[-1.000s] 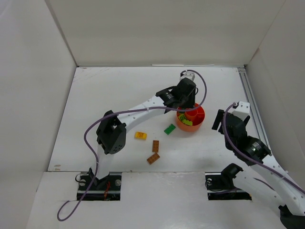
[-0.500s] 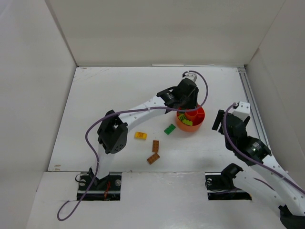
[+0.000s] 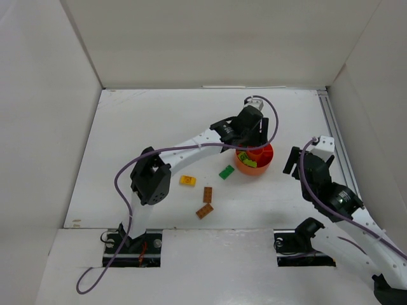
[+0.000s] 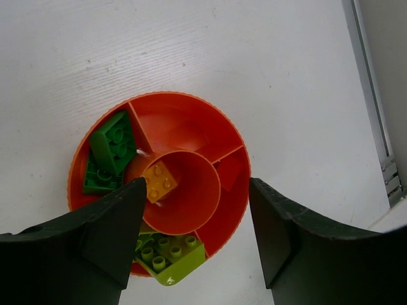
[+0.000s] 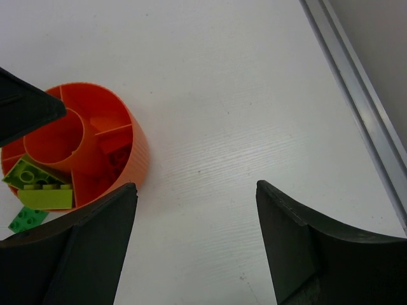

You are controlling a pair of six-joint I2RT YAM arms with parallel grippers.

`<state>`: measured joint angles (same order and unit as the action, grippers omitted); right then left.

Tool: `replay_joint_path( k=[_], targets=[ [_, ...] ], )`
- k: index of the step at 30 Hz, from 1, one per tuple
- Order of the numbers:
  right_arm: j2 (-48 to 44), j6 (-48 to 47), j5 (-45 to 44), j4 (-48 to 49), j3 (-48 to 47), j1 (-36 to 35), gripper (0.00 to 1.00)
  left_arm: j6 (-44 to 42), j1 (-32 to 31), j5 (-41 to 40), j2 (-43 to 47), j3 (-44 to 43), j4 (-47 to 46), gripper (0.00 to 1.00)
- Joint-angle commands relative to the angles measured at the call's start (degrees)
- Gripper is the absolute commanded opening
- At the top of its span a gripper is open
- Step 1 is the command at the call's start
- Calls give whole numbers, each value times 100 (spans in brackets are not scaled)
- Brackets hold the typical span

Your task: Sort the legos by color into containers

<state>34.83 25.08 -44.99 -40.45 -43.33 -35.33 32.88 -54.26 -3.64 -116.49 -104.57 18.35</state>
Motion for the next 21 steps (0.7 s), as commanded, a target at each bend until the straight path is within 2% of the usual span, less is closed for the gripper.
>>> replay_joint_path(
  k=[1,3,4,5,6,7,8,11,14,15,17,19,21],
  targets=[
    [-99,-257,358,343,-53,-18,80,-19,-23,-224,573,191,-68,62],
    [32,-556,857,660,-53,-18,80,68,-23,-566,1107,463,-7,62],
    [102,-557,1035,722,-53,-18,80,69,38,-672,1363,952,-7,62],
    [199,-618,1236,801,-114,-18,80,208,38,-830,1653,1296,-85,81],
    [426,-671,1421,871,-114,-18,80,323,90,-1014,2282,1656,-86,89],
    [559,-671,1693,950,-201,-70,83,472,169,-1407,2628,2399,-86,98],
    [682,-671,1783,951,-289,-218,84,639,240,-1551,2970,2763,-34,100],
    [1087,-566,1888,1091,-378,-744,87,1350,459,-1982,4280,4053,221,100],
    [1508,-276,1705,1144,-693,-1316,87,2087,530,-2255,5450,4804,669,100],
    [1666,-180,1617,1196,-868,-1745,87,2265,530,-2255,5722,5189,774,100],
    [2324,119,1555,1197,-1097,-2064,88,2494,530,-2255,6432,5490,968,100],
    [2869,487,1633,1040,-1439,-2241,95,2819,530,-2177,6813,5772,1196,100],
    [3599,1189,1748,960,-1503,-2312,96,2820,530,-1923,7262,5851,1250,100]
  ],
)
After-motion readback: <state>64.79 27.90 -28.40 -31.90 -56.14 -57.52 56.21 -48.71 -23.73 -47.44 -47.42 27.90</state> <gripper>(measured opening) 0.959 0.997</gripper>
